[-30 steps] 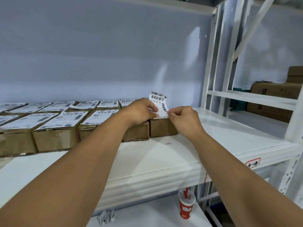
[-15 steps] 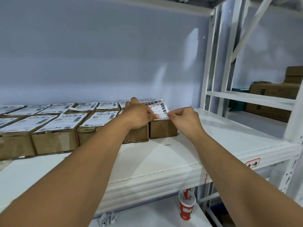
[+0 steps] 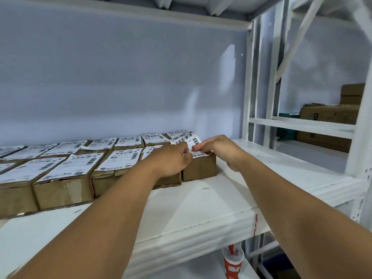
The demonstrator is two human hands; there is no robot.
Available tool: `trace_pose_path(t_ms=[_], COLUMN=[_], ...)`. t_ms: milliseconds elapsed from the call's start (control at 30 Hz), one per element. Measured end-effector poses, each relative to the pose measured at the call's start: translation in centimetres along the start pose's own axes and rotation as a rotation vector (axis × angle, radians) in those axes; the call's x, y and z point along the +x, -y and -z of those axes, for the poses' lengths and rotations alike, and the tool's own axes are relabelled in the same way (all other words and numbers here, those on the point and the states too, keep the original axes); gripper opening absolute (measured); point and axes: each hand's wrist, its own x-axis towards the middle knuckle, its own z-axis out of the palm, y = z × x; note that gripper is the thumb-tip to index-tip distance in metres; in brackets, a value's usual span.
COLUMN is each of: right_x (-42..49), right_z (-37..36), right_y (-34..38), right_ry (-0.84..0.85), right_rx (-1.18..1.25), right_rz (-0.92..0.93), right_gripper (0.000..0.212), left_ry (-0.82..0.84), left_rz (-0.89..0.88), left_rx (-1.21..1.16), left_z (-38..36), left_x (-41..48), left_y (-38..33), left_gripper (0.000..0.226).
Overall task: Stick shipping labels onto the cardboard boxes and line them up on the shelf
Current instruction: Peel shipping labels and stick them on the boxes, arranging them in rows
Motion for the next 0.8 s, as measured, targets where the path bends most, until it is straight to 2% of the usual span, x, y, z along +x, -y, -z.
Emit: trace_pose_path(t_ms=[133, 333, 500, 567, 700, 800], right_x=[1.9, 4.2, 5.9, 6.2, 5.8, 5.7], right_z=[0.4, 0.0, -0.3, -0.6, -0.6, -0.2], right_y=[0.2, -0.2, 0.5, 0.1, -1.4, -1.7], right_ry=[0.148, 0.197, 0.263, 0.282, 0.231, 0.203], right_rx=[-0.091, -0.187, -0.334, -0.276, 0.018, 0.017], right_rz=[-0.023, -0.029, -0.132, -0.150, -0.123, -0.100], right_gripper=[0.030, 0.034, 0.037, 0.038, 0.033, 0.030], left_ry=[0.015, 0.017, 0.016, 0.018, 0.039, 0.087], left_rz=[-0.020, -0.027, -0.023, -0.022, -0.013, 0.019], left_rx=[0.038, 0.050, 0.042, 0.031, -0.006, -0.060], left_z=[0.0, 0.0, 0.1, 0.1, 0.1, 0.6], left_x=[-0.1, -0.2, -0.1, -0.1, -0.1, 0.0], left_y=[-0.1, -0.3, -0.4, -0.4, -0.4, -0.7], left_gripper=[0.022, 0.026, 0.023, 0.020, 0.021, 0.028])
